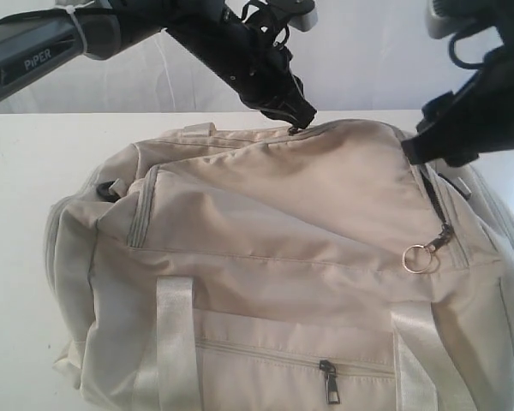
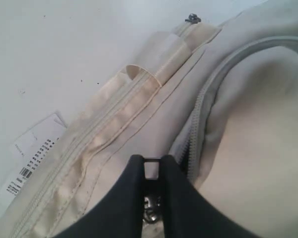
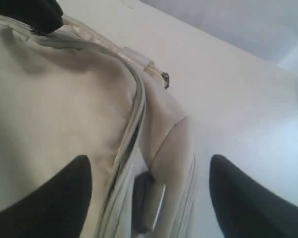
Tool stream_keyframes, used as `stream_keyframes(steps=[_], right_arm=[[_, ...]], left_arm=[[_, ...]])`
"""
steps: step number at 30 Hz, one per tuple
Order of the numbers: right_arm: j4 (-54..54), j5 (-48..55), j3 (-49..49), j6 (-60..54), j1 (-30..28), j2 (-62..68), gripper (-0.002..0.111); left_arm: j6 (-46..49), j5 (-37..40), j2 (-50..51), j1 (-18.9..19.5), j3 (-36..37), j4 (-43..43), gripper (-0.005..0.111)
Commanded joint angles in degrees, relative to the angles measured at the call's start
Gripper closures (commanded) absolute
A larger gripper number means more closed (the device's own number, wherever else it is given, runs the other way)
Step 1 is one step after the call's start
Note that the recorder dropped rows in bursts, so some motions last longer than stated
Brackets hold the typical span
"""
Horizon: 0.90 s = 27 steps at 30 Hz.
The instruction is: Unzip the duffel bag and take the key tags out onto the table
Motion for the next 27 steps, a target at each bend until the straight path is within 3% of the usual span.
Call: stream_keyframes(steps=[1,6,12,23,25,27], right_arm=[[14.2,4.9,-11.2,-21.1,-5.3,9.9,0.046],[36.3,11.8,-22.7,-43.3,-15.2,18.8,0.048],[49.6,16.6,-30.6,-54.7,-20.3,28.0,0.048],[51.1,12.2,-31.6,-55.5,-19.8,39.1,0.049],[51.1,12.2,-31.6,-55.5,-19.8,39.3,0.058],[51.1,12.1,-31.6,-55.0,-19.8,39.3,0.077]], left_arm=[[0.3,1.4,-1.0,0.0,-0.3,-2.3,0.107],[0.3,2.4,-1.0,0.0,-0.3,-2.3,0.107],[0.3,2.6,-1.0,0.0,-0.3,-2.5,0.107],[0.3,2.4,-1.0,0.0,-0.3,-2.5,0.107],[0.3,2.4,-1.0,0.0,-0.3,-2.5,0.107],[-0.2,2.2,-1.0,0.0,-0.3,-2.4,0.107]])
